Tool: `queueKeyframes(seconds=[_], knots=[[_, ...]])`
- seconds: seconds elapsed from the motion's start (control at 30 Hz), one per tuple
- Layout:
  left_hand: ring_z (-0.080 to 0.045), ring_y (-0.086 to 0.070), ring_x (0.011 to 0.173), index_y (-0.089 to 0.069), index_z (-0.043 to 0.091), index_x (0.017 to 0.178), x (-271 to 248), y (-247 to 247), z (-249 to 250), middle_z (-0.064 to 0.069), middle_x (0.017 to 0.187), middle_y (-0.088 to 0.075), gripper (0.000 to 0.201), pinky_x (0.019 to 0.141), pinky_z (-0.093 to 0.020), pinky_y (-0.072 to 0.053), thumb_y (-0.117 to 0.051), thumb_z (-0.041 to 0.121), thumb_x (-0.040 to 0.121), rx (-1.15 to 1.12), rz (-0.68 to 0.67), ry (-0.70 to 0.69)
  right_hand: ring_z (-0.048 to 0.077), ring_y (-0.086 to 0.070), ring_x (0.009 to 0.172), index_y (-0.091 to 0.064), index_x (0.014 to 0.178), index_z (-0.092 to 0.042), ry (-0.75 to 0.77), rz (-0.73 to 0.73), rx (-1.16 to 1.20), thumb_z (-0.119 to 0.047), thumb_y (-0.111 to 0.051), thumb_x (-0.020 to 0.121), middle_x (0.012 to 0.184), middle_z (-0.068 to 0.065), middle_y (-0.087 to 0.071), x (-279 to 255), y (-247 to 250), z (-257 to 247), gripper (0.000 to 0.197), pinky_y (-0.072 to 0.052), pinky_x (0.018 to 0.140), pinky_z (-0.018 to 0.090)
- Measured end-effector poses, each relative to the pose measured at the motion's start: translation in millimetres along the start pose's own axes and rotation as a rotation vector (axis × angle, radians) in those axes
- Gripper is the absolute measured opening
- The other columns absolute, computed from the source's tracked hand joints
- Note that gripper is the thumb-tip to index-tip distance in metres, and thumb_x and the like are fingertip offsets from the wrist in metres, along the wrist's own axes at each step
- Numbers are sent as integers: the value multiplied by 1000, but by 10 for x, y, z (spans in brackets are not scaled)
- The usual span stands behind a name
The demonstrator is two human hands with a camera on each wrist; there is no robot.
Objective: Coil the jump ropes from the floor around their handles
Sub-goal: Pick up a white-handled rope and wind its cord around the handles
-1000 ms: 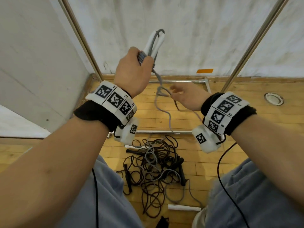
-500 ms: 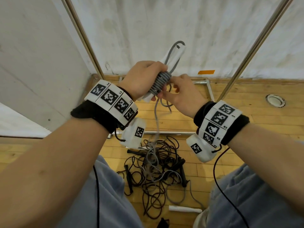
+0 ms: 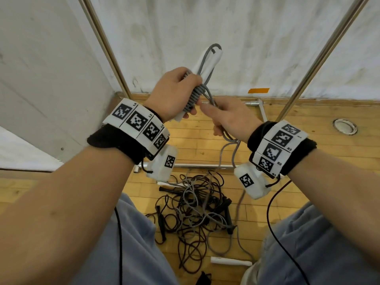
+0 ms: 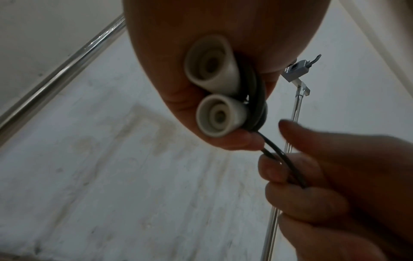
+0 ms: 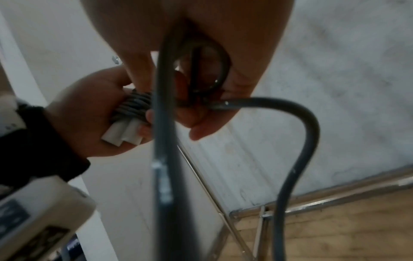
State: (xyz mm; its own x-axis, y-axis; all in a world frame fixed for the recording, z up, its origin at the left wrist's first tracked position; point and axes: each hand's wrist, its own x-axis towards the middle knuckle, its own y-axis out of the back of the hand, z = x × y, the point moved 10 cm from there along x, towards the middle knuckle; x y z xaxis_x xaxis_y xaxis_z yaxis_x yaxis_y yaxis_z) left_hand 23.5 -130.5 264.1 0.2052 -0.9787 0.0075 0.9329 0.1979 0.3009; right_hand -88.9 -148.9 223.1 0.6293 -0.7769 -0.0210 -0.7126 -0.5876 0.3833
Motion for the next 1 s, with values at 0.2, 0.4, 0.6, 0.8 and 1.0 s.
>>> queueKeyframes(seconds=[0.2,0.4,0.6,0.8,1.0], knots=[[-25,-61,50,-50,23,104,12,88,-42,-8,69,-66,12,42,-28,-45,-50,26,93,85,24,-28,7,-36,38,-53,72,-21,-36,-18,-189,-34,-38,100,51,-8,-39,19,94,100,34,-36,45,27],[-26,-67,63,-46,21,106,62,175,-192,-5,80,-66,19,60,-40,-57,-50,35,94,418,93,-37,12,-43,54,-48,66,-24,25,-27,-492,-32,-39,99,61,-5,-46,14,149,11,35,-33,53,28],[-14,-53,60,-34,24,103,138,44,-381,6,72,-50,23,47,-28,-35,-48,41,96,890,55,-56,16,-39,49,-42,58,-18,18,-170,-819,-41,-40,97,54,-1,-42,-32,27,1,45,-30,50,29],[-12,-49,63,-40,24,102,76,-341,-619,6,76,-49,19,48,-28,-31,-51,39,95,1100,-191,-7,16,-46,60,-49,71,-20,103,-119,-930,-33,-41,98,65,-3,-49,-81,99,-131,31,-29,52,30],[-21,-57,71,-47,26,90,-112,-694,-449,4,76,-56,16,64,-37,-49,-51,42,90,1021,-352,-160,19,-52,73,-63,89,-16,137,79,-828,-34,-42,98,74,-4,-56,-32,415,-216,30,-35,63,30]])
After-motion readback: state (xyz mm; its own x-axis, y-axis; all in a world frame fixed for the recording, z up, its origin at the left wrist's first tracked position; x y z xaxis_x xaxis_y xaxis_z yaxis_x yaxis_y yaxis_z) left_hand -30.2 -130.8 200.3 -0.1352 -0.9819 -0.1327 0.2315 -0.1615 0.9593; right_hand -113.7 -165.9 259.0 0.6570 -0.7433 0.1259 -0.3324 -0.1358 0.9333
